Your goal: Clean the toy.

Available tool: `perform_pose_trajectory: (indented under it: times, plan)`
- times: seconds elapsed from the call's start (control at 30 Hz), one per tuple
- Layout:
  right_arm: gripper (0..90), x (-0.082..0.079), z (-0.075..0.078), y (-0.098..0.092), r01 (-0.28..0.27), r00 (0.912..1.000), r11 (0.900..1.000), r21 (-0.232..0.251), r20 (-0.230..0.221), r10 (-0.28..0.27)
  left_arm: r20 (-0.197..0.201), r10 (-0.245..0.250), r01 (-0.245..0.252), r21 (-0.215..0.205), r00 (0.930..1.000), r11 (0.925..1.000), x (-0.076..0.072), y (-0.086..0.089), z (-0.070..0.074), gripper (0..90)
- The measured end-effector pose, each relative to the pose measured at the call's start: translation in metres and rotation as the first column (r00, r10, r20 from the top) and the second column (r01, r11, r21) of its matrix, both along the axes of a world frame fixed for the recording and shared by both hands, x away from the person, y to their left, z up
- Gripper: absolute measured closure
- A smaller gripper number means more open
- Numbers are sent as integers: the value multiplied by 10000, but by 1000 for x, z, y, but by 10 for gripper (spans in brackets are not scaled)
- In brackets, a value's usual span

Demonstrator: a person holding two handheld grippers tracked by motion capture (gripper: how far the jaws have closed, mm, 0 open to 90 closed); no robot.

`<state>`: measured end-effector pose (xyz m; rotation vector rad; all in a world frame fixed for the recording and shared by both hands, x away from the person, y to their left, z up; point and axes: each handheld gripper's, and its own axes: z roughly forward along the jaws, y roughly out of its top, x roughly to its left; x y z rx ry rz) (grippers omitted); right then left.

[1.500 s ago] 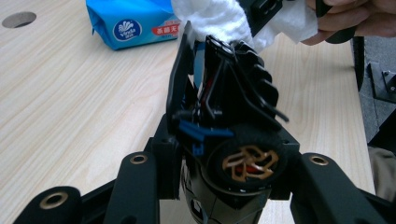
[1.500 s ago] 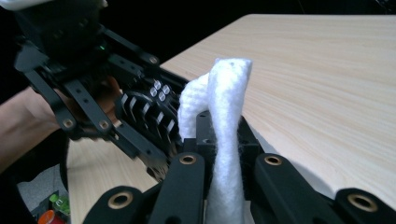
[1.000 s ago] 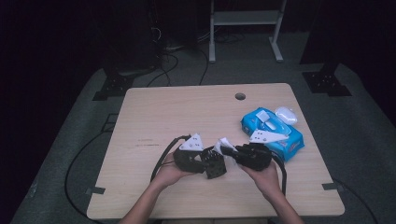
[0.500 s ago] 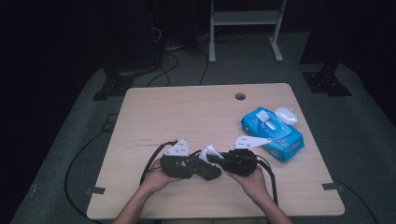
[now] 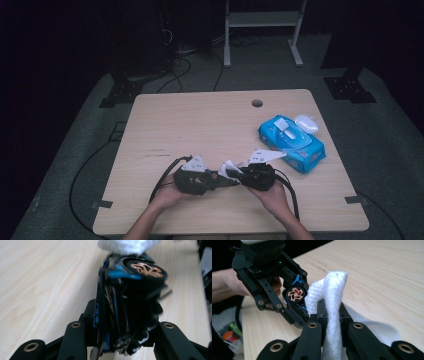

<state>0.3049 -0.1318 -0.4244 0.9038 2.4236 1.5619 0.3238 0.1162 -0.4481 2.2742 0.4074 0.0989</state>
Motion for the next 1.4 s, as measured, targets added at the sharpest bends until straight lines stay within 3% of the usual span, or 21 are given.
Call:
perform_pose_trajectory:
  times: [0.5,0.57,0.63,0.7,0.83,1.0,1.27,1.4]
  plan:
    - [844,-4,-8,11,-98,9992,9972,-740,367,126,-316,-192,224,1056,9993,9942,0,-1,-14,581]
    - [843,-4,-8,12,-87,9991,9959,-896,409,124,-298,-201,228,955,9994,9952,1,-1,-13,559]
    - [841,-4,-11,13,-41,9991,9948,-1021,426,85,-361,-151,172,596,9992,9981,1,3,-9,547]
    - [841,-2,-12,11,-55,9996,9965,-834,284,79,-289,-52,69,592,9996,9982,0,3,-6,551]
    - [840,-3,-11,12,-37,9994,9958,-914,338,68,-167,-39,48,542,9999,9985,0,-3,-4,533]
    - [841,-3,-7,7,-8,9993,9937,-1123,361,49,241,-152,133,807,9996,9967,-1,-9,-1,577]
    - [840,3,-4,-17,755,9964,9859,-1495,501,-687,225,-86,66,840,9997,9964,2,-1,0,580]
    - [840,2,-4,-14,795,9961,9872,-1380,492,-733,301,-72,46,860,9995,9963,2,-1,-1,580]
